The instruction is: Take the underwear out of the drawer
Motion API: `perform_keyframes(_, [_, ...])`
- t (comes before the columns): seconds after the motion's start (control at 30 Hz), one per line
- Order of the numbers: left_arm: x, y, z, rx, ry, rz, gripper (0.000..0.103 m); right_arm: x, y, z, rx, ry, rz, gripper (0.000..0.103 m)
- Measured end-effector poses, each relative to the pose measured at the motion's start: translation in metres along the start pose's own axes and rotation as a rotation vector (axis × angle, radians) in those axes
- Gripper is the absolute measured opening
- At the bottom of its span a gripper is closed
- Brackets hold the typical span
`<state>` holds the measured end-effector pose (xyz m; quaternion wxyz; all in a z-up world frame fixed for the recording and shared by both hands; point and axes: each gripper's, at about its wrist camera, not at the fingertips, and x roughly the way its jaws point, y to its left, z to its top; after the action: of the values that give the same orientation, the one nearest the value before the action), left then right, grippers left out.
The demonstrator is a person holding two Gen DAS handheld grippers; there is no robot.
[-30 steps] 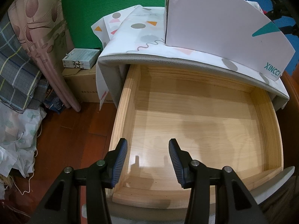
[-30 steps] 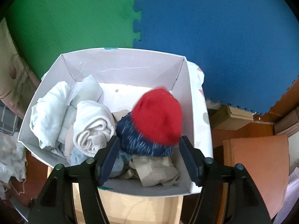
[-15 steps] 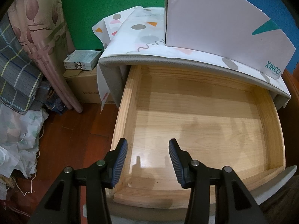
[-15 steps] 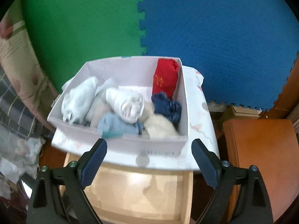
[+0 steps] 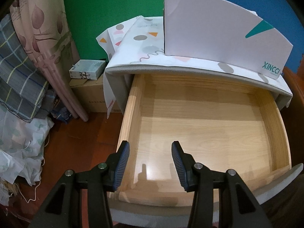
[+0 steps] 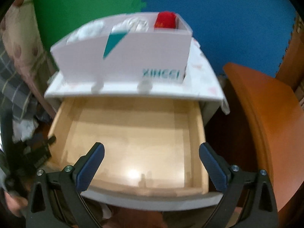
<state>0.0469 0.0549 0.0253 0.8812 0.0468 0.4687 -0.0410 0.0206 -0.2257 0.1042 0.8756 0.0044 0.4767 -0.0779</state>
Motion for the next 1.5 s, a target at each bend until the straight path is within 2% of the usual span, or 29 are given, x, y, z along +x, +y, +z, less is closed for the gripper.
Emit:
perform_keyframes(0.17, [-0.006,-0.006,-0.006,0.013,-0.014,0.0,0.047,0.013,0.018,-0.03,-0.084,-0.027,0.027,0.099])
perform_keyframes(0.53, [-0.01,-0.022,-0.012,0.079,-0.034,0.016,0.047,0.019,0.011,-0.051,-0.187,-0.037,0.072,0.099])
perform_keyframes(0.73, [-0.011,-0.025,-0.015,0.09,-0.039,0.017,0.047,0.019,0.007,-0.048,-0.166,-0.029,0.124,0.099])
perform_keyframes(0.93, [-0.011,-0.027,-0.016,0.092,-0.041,0.011,0.047,0.02,0.004,-0.041,-0.202,-0.014,0.117,0.099])
perform_keyframes(1.17, [-0.013,-0.027,-0.016,0.091,-0.042,-0.002,0.047,0.031,-0.001,-0.04,-0.179,0.03,0.127,0.099])
perform_keyframes(1.5, [-0.014,-0.029,-0.015,0.095,-0.04,-0.007,0.047,0.033,0.0,-0.041,-0.188,0.035,0.118,0.099])
